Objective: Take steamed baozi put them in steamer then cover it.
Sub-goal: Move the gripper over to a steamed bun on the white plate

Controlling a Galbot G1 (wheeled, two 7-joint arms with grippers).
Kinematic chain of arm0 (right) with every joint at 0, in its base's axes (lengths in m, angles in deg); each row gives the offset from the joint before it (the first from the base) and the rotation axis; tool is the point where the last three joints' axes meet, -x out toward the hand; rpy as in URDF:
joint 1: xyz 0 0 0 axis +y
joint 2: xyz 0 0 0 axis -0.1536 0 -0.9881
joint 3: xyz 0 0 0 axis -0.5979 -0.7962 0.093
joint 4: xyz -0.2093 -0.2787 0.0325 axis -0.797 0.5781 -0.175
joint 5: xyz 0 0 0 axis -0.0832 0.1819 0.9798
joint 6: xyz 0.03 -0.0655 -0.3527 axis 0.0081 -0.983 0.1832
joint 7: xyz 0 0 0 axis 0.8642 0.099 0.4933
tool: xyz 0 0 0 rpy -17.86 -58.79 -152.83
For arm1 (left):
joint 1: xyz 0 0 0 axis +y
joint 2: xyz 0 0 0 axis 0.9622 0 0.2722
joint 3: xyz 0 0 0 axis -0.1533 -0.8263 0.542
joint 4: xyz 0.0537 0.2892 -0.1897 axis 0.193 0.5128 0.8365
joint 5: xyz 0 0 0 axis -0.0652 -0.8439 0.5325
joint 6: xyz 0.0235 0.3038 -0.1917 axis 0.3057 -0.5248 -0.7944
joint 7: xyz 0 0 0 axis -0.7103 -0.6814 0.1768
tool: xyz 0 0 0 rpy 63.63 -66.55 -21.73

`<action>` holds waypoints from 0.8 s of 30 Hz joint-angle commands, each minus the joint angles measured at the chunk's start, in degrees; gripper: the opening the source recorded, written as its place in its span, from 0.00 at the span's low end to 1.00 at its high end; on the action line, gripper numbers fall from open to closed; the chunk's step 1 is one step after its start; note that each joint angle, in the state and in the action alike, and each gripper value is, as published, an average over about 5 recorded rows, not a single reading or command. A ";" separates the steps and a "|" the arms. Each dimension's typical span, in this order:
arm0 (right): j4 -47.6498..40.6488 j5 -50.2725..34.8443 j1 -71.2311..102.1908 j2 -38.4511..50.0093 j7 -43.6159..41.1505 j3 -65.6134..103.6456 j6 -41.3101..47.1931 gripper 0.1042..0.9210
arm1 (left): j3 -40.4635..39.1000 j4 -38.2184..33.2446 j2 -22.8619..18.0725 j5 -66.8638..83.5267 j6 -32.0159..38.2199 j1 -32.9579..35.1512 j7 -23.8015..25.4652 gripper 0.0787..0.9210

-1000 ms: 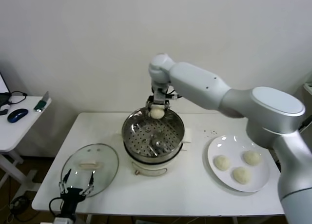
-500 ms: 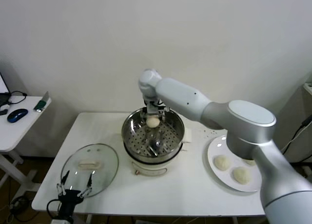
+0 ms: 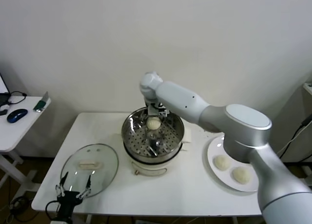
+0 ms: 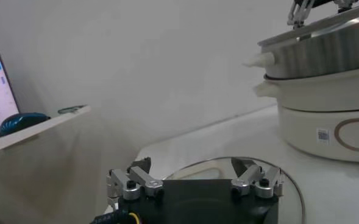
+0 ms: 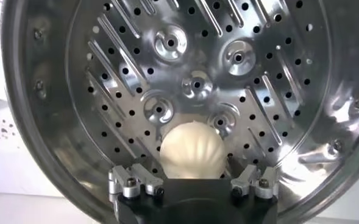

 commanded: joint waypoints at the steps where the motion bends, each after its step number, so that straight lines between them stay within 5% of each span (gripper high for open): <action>1: 8.68 -11.56 -6.90 6.97 -2.26 -1.70 3.71 0.88 | 0.05 -0.36 0.03 -0.12 -0.03 0.33 -0.09 0.88; 4: 14.72 -17.09 -11.88 12.87 1.22 -6.45 8.86 0.88 | 0.02 -0.58 -0.13 -0.29 -0.04 0.38 -0.15 0.88; 8: 23.62 -34.94 -21.30 23.00 8.53 -20.99 24.58 0.88 | -0.13 -1.43 -0.26 -0.26 -0.17 0.67 -0.12 0.88; 14: 27.59 -55.35 -27.34 34.79 2.81 -29.31 41.44 0.88 | -0.52 -2.79 -0.30 -0.55 -0.59 0.77 0.09 0.88; 24: 38.41 -65.80 -20.94 53.43 6.73 -32.36 60.60 0.88 | -1.07 -3.57 -1.02 -0.98 -0.73 1.34 0.11 0.88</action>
